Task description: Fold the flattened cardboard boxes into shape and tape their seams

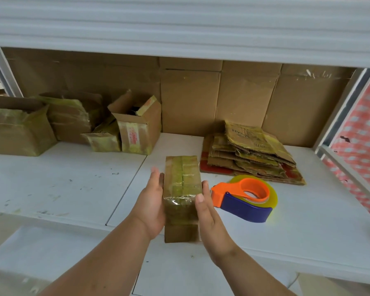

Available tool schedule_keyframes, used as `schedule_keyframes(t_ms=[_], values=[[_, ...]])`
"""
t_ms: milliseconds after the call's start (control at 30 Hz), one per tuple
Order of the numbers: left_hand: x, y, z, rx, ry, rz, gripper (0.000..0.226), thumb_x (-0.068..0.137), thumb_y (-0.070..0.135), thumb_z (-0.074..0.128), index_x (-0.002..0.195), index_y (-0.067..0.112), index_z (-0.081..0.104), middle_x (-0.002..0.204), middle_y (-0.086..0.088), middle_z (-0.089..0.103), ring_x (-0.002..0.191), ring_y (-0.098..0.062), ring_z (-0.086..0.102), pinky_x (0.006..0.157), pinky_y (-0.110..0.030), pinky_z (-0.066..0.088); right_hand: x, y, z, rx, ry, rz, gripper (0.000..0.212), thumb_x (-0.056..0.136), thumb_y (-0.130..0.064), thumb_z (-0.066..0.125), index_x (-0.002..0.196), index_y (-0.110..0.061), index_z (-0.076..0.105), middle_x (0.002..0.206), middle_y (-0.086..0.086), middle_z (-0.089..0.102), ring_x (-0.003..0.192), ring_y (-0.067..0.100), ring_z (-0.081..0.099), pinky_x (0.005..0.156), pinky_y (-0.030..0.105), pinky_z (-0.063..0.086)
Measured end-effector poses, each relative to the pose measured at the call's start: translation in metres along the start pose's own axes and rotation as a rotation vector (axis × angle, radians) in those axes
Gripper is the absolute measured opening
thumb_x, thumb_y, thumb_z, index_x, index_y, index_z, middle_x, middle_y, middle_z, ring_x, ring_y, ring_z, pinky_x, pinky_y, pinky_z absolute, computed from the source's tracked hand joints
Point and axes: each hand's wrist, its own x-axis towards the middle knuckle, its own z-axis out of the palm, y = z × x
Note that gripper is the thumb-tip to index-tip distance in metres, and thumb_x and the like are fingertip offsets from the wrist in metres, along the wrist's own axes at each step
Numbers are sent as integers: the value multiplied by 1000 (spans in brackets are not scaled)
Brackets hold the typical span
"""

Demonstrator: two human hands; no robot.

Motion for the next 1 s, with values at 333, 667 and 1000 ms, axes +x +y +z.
schedule_keyframes(t_ms=[333,667,1000], values=[[-11,-8,-50,459,164,222,26,103,14,49,110,24,72,122,3,66,111,-12,64,102,-36,50,7,0,-39,-279,108,-94,45,102,-42,43,146,-30,44,141,-23,52,130,-11,44,116,21,32],[-22,-7,-54,969,131,515,40,93,16,66,119,46,60,99,17,66,93,3,61,80,-4,42,8,1,-36,-679,77,-176,48,106,-32,40,148,-47,22,110,-41,46,90,-30,47,78,-6,34],[-12,-15,-53,1131,150,693,33,92,18,67,125,26,66,76,15,59,77,-2,57,67,-11,44,10,8,-33,-871,196,-310,52,100,-36,48,142,-51,21,104,4,73,88,19,67,76,34,54]])
